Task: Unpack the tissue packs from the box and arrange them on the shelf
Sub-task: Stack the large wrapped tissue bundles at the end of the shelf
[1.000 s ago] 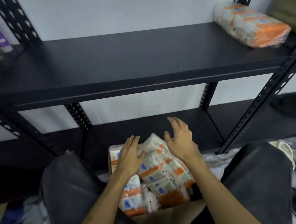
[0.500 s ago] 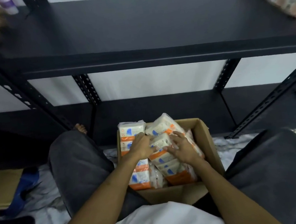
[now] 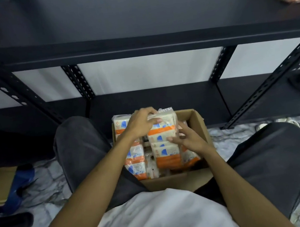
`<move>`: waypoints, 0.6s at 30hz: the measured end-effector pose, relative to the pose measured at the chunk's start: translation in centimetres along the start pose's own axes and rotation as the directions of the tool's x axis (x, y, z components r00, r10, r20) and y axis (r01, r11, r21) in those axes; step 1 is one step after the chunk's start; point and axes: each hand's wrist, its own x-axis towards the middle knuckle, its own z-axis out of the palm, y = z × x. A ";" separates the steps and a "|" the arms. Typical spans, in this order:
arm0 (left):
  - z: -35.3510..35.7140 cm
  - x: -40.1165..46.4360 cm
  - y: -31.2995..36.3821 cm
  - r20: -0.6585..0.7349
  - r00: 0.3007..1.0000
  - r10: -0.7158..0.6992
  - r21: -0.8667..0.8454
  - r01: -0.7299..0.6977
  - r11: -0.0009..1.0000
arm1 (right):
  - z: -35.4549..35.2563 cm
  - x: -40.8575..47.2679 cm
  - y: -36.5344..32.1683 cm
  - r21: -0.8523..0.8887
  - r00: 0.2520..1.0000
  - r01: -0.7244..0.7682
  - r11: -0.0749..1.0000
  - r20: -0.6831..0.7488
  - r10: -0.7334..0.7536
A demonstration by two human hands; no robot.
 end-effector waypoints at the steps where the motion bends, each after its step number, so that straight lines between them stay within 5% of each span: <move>1: -0.5 0.2 0.5 -0.020 1.000 0.020 -0.032 -0.020 0.999 | 0.3 -0.2 -0.2 0.064 0.999 0.008 0.998 -0.038 -0.006; 7: -1.7 -0.7 3.0 -0.204 0.979 -0.014 -0.460 -0.083 0.884 | -0.8 -1.0 -3.1 0.241 0.958 0.181 0.954 -0.261 -0.115; 11: -0.7 -3.0 4.1 -0.037 0.999 -0.017 -0.596 -0.008 0.803 | -0.6 -2.6 -6.0 0.346 0.931 0.305 0.887 -0.303 -0.202; 18: -1.9 -4.2 9.8 -0.161 0.983 0.092 -0.641 -0.175 0.747 | 0.6 -6.9 -11.8 0.116 0.850 0.498 0.859 -0.262 -0.458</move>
